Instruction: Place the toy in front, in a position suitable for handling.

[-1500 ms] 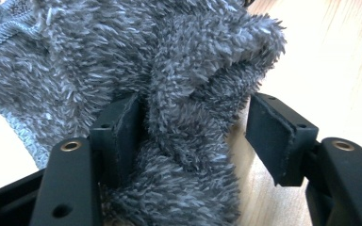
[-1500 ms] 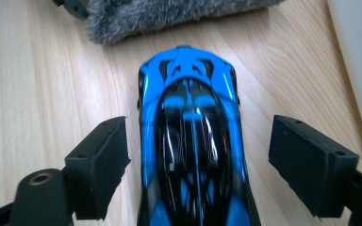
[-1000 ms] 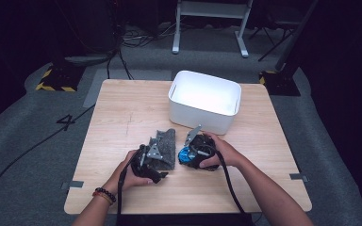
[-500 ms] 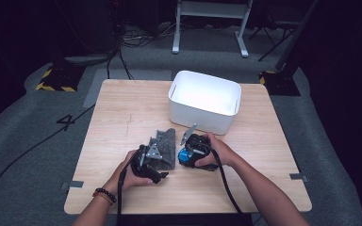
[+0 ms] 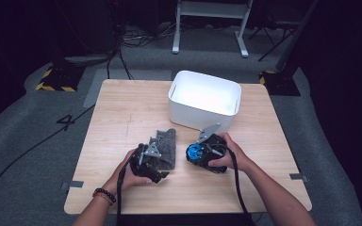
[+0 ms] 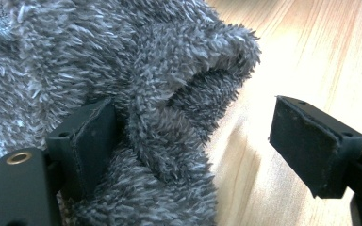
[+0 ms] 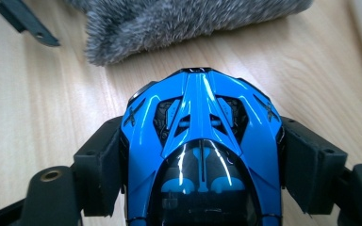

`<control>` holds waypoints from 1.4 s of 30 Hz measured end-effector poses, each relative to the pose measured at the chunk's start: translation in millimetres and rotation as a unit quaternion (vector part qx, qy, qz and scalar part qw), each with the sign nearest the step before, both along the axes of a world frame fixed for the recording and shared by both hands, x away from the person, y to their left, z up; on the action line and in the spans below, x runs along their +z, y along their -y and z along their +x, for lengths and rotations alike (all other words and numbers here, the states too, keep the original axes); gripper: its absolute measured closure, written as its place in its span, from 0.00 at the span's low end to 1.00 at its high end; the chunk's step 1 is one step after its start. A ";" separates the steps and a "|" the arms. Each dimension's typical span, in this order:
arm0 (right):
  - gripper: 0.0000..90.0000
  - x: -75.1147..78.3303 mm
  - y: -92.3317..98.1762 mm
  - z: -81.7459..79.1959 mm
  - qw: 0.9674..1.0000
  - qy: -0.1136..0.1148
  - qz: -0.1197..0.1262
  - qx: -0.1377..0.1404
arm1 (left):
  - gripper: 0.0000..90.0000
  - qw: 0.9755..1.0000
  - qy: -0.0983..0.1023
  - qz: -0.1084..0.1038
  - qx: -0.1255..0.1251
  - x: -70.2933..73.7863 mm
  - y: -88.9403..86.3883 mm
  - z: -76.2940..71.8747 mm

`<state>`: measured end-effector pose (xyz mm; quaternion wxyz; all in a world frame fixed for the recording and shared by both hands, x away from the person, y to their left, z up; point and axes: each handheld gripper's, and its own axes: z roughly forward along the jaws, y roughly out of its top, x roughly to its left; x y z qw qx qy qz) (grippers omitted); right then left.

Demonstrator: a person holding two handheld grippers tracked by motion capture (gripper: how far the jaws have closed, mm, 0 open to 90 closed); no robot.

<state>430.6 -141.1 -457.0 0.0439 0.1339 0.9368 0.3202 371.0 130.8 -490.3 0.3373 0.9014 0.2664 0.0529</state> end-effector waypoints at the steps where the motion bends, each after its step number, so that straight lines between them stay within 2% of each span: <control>1: 0.28 1.7 5.4 -1.2 1.000 -0.001 0.010 -0.004 | 0.18 1.000 0.000 0.002 -0.001 0.2 0.5 -0.3; 6: 0.28 6.2 28.1 -7.1 0.998 0.009 0.051 -0.019 | 0.18 1.000 0.003 0.011 0.000 1.2 2.2 -0.9; 10: 0.28 11.8 41.7 -11.9 0.996 0.020 0.079 -0.027 | 0.18 1.000 0.001 0.002 0.002 3.5 1.9 0.3; 13: 0.28 18.6 50.7 -17.7 0.994 0.029 0.105 -0.031 | 0.20 1.000 0.005 -0.008 0.006 9.1 1.2 0.8; 18: 0.28 25.9 61.3 -25.1 0.990 0.043 0.129 -0.036 | 0.19 0.999 0.018 -0.029 0.015 19.2 0.7 2.6; 20: 0.28 26.4 64.6 -27.6 0.989 0.044 0.134 -0.035 | 0.19 0.999 0.023 -0.030 0.020 22.9 1.6 4.9; 22: 0.29 26.2 68.1 -30.3 0.989 0.042 0.136 -0.035 | 0.19 0.999 0.025 -0.016 0.042 24.9 5.6 10.7; 24: 0.29 25.6 70.2 -32.0 0.989 0.044 0.134 -0.035 | 0.19 0.998 0.023 -0.022 0.052 26.1 8.1 15.8; 27: 0.29 24.7 73.5 -34.1 0.989 0.048 0.134 -0.038 | 0.20 0.996 0.023 -0.002 0.086 25.1 14.4 27.1; 28: 0.29 24.5 74.5 -34.7 0.989 0.048 0.135 -0.038 | 0.19 0.995 0.019 -0.003 0.094 24.0 16.1 30.6; 30: 0.29 23.9 76.2 -36.1 0.989 0.047 0.136 -0.037 | 0.18 0.995 0.007 0.005 0.099 20.4 20.0 38.6; 33: 0.29 22.8 78.3 -37.6 0.989 0.051 0.133 -0.039 | 0.18 0.994 0.007 0.037 0.103 11.5 29.6 46.5; 36: 0.29 21.4 80.2 -38.3 0.989 0.051 0.133 -0.041 | 0.18 0.993 0.008 0.056 0.103 7.6 36.4 50.6; 37: 0.29 21.0 80.5 -38.7 0.989 0.051 0.133 -0.042 | 0.20 0.992 0.018 0.075 0.103 8.0 38.9 51.1; 39: 0.29 19.8 80.9 -39.2 0.989 0.049 0.135 -0.042 | 0.28 0.991 0.015 0.077 0.105 8.5 40.1 52.7; 42: 0.29 17.9 80.8 -40.1 0.989 0.047 0.135 -0.038 | 0.49 0.990 0.023 0.076 0.116 9.5 35.6 53.9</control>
